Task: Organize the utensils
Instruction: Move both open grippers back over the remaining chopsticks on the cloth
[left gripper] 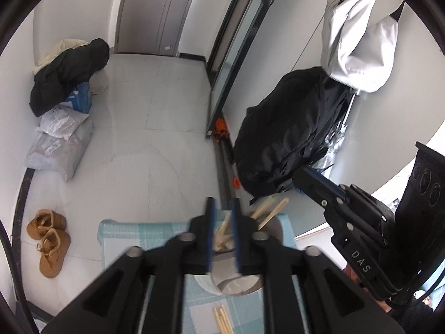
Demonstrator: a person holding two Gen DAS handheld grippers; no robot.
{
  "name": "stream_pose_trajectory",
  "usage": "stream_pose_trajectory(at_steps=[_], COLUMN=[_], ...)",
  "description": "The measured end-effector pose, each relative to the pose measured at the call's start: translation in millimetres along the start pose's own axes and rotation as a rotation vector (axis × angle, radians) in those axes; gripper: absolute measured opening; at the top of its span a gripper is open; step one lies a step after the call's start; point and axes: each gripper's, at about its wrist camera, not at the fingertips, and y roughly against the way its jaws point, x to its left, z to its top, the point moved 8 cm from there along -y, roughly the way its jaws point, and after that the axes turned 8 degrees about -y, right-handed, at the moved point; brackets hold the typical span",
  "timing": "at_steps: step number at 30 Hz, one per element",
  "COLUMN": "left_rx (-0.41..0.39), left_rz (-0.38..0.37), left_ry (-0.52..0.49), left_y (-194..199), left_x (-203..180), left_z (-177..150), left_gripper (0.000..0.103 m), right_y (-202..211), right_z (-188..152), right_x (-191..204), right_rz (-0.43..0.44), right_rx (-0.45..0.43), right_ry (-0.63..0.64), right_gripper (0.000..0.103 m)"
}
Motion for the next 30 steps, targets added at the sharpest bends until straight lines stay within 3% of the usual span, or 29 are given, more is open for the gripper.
stream_pose_trajectory(at_steps=[3, 7, 10, 12, 16, 19, 23, 30], left_rx=[-0.028, -0.04, -0.052, -0.065, -0.092, -0.112, -0.161, -0.214], left_rz=[0.016, 0.044, 0.07, 0.102, 0.127, 0.146, 0.178, 0.21], left_ry=[0.022, 0.038, 0.033, 0.025, 0.015, 0.016, 0.014, -0.006], left_y=[7, 18, 27, 35, 50, 61, 79, 97], left_x=[4, 7, 5, 3, -4, -11, -19, -33], left_z=[-4, -10, -14, -18, -25, -31, -39, -53], left_gripper=[0.048, 0.048, 0.05, 0.059, 0.063, 0.066, 0.079, 0.083], right_y=[1, 15, 33, 43, 69, 89, 116, 148], right_z=[-16, -29, -32, -36, -39, -40, -43, -60], right_x=[-6, -14, -23, -26, -27, -23, -13, -6], right_rz=[-0.011, -0.034, -0.055, -0.061, -0.075, -0.086, -0.09, -0.105], right_rx=[0.025, 0.026, 0.004, -0.007, -0.032, -0.053, -0.089, -0.126], right_ry=[-0.033, -0.066, -0.099, -0.117, -0.135, -0.14, -0.133, -0.143], right_gripper=[0.007, 0.011, 0.025, 0.03, 0.035, 0.046, 0.057, 0.071])
